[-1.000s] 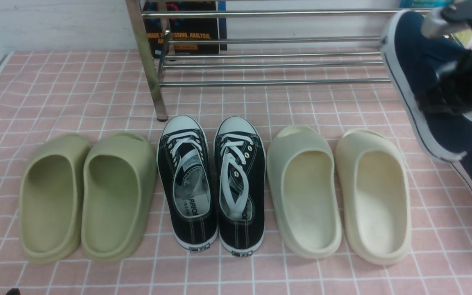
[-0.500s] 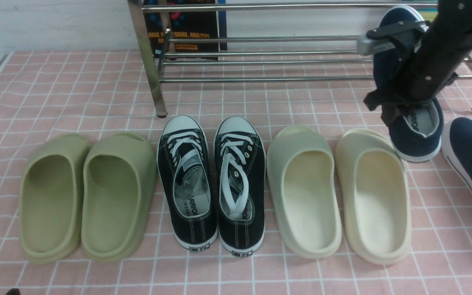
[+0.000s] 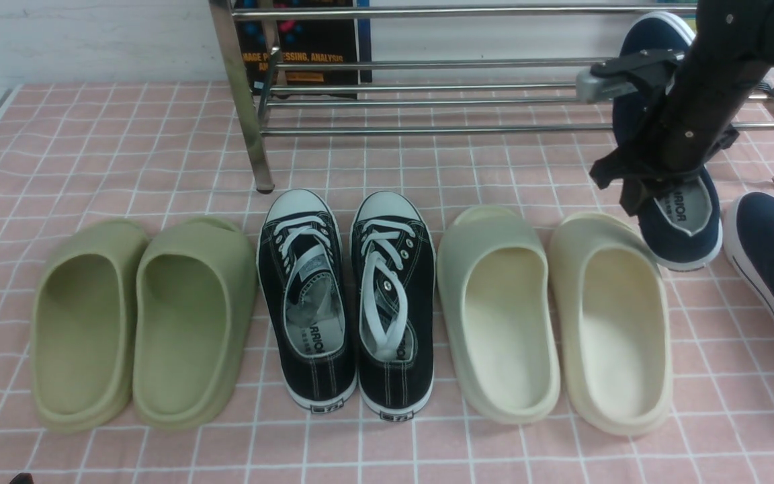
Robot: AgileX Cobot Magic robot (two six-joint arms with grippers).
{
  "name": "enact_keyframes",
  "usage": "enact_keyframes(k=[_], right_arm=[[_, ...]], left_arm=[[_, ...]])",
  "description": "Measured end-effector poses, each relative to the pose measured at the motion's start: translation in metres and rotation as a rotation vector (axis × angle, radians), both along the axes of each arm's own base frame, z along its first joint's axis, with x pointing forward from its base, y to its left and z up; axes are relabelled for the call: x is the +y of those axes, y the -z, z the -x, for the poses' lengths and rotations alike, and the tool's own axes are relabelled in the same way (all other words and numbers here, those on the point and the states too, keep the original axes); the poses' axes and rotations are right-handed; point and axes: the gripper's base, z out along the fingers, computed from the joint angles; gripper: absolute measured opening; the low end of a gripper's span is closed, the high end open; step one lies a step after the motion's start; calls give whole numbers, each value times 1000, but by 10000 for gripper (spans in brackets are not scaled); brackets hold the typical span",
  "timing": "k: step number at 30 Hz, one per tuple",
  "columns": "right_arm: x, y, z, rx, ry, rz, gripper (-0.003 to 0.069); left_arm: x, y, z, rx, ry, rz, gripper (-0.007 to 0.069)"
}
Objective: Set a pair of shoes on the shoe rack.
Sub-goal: Use the right arm to put a shoe into the shoe rack
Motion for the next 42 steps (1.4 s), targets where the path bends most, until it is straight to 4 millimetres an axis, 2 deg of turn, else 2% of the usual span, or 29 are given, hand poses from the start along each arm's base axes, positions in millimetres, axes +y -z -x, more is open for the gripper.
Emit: enact_keyframes(k=[4, 15, 18, 21, 22, 24, 25, 26, 27, 28, 30, 38, 42], right_arm=[[1, -3, 2, 13, 20, -15, 31], [0, -27, 16, 16, 17, -36, 31], [-1, -41, 23, 4, 12, -38, 31], [-3, -66, 37, -29, -2, -46, 31], [-3, -68, 38, -32, -3, -46, 31], [-5, -92, 53, -79, -13, -57, 31], [-5, -92, 53, -78, -13, -57, 31], [-7, -111, 64, -125, -22, -62, 31], [-7, -111, 64, -125, -23, -61, 31], [-9, -125, 72, -165, -26, -63, 31], [-12, -138, 79, -210, -27, -57, 31], [-18, -160, 96, -284, -40, -36, 31], [-20, -156, 106, -273, -44, -29, 31]], left_arm=[[0, 0, 0, 0, 0, 0, 240], [0, 0, 0, 0, 0, 0, 240], [0, 0, 0, 0, 0, 0, 240], [0, 0, 0, 0, 0, 0, 240], [0, 0, 0, 0, 0, 0, 240], [0, 0, 0, 0, 0, 0, 240], [0, 0, 0, 0, 0, 0, 240], [0, 0, 0, 0, 0, 0, 240], [0, 0, 0, 0, 0, 0, 240], [0, 0, 0, 0, 0, 0, 240], [0, 0, 0, 0, 0, 0, 240], [0, 0, 0, 0, 0, 0, 240], [0, 0, 0, 0, 0, 0, 240]])
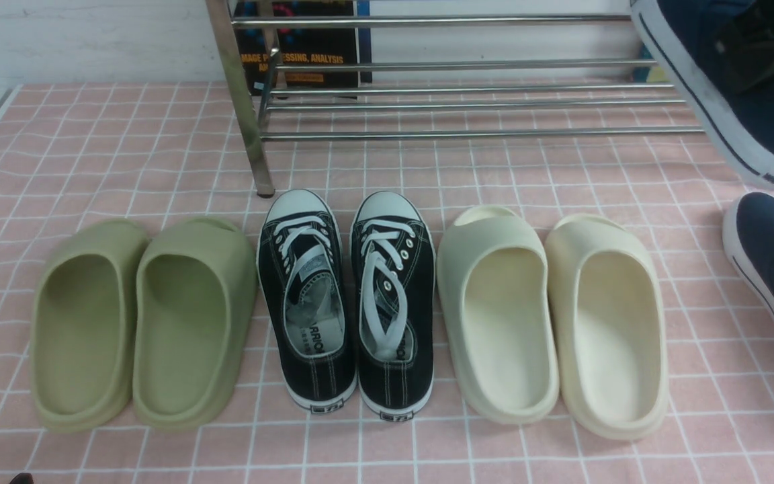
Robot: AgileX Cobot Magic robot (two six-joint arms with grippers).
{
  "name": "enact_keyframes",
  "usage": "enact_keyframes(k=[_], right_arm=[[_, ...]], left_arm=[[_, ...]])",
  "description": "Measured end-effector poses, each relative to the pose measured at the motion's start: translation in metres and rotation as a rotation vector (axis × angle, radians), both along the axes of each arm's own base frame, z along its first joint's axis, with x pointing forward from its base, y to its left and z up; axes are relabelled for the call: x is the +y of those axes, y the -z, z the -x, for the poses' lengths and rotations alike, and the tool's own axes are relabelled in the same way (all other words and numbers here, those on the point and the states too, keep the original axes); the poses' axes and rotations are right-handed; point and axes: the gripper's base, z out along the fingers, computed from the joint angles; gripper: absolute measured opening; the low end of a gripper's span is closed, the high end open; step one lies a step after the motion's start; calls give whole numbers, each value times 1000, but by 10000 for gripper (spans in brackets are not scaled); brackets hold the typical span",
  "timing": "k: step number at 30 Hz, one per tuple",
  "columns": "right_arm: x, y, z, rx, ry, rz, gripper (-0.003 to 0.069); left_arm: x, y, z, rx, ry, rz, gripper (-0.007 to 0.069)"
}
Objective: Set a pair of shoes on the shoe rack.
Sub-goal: Use the right arm to put a shoe into the shoe rack
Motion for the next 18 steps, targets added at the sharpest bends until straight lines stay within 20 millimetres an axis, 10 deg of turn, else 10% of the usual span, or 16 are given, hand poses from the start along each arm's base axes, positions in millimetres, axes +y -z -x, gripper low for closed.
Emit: enact_keyframes(k=[18], right_arm=[[5, 84, -29, -3, 19, -13, 31]], left_arm=[[0, 0, 0, 0, 0, 0, 240]])
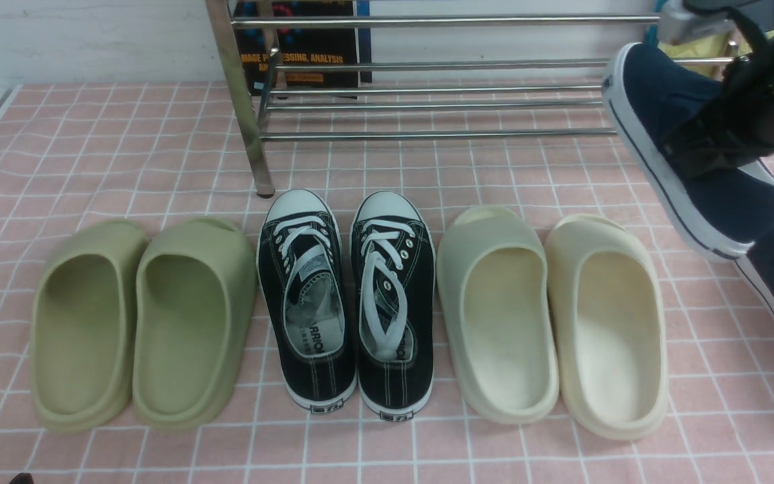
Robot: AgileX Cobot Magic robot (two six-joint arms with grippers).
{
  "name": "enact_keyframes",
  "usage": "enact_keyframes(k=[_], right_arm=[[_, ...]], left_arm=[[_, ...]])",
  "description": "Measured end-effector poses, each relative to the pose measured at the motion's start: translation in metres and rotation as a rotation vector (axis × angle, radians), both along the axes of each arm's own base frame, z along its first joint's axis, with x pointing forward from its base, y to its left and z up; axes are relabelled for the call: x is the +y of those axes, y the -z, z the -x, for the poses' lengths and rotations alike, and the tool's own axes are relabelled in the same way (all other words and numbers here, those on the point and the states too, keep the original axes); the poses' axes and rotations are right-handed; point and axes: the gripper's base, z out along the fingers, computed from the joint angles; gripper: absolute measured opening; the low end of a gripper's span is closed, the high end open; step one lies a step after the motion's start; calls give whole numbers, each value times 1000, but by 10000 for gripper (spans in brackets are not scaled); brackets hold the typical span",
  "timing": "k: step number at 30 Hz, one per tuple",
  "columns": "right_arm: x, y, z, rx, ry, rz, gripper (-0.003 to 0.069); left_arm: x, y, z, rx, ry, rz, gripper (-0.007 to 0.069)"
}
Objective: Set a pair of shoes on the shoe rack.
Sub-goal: Use the right arm to put a shoe into the shoe rack
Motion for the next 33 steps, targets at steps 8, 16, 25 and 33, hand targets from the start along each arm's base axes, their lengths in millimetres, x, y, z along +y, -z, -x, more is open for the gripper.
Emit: enact_keyframes(k=[8, 16, 25, 33], right_arm=[[8, 26, -48, -45, -38, 26, 30], [15, 33, -118, -115, -32, 15, 30], [10, 44, -158, -99, 6, -13, 30], [10, 51, -164, -111, -17, 5, 48]], left_arm=[[0, 0, 0, 0, 0, 0, 240], [0, 0, 0, 0, 0, 0, 240], [0, 0, 0, 0, 0, 0, 240], [0, 0, 0, 0, 0, 0, 240]])
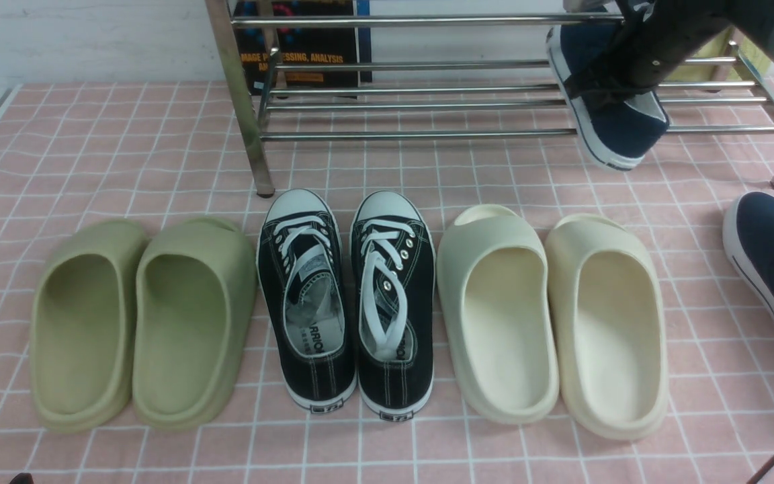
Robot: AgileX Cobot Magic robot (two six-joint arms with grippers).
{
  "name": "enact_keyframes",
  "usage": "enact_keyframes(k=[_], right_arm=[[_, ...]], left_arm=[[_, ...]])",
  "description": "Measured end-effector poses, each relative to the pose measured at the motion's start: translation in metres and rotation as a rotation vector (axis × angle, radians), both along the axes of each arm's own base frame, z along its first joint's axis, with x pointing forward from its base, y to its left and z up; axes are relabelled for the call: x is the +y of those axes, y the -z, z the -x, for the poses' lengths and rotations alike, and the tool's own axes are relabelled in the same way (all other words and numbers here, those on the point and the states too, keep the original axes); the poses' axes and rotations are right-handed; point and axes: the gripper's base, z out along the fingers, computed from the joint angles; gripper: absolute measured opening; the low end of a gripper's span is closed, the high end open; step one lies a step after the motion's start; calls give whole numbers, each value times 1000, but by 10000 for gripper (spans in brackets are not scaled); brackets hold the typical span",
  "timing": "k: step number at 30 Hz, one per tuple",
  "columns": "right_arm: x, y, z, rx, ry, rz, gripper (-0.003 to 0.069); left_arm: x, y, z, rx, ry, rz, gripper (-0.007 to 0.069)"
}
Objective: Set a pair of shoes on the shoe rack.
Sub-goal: Use the right arm to put a shoe into the shoe rack
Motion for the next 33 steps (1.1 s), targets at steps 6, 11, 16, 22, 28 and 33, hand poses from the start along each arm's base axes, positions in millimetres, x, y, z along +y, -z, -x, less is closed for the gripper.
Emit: enact_keyframes(k=[6, 11, 16, 22, 28, 33], right_arm=[[0, -3, 0, -20, -3, 4, 255], [-4, -25, 10, -22, -4, 6, 424], [-18, -57, 28, -11, 12, 26, 465], [-65, -76, 43, 31, 185, 65, 377], [-100, -18, 48, 244, 363, 11, 73], [-82, 17, 46, 279, 332, -28, -16]], left_arm=[[0, 0, 0, 0, 0, 0, 240], [0, 0, 0, 0, 0, 0, 240], [0, 0, 0, 0, 0, 0, 240], [0, 0, 0, 0, 0, 0, 240], [0, 0, 0, 0, 0, 0, 240], [0, 0, 0, 0, 0, 0, 240]])
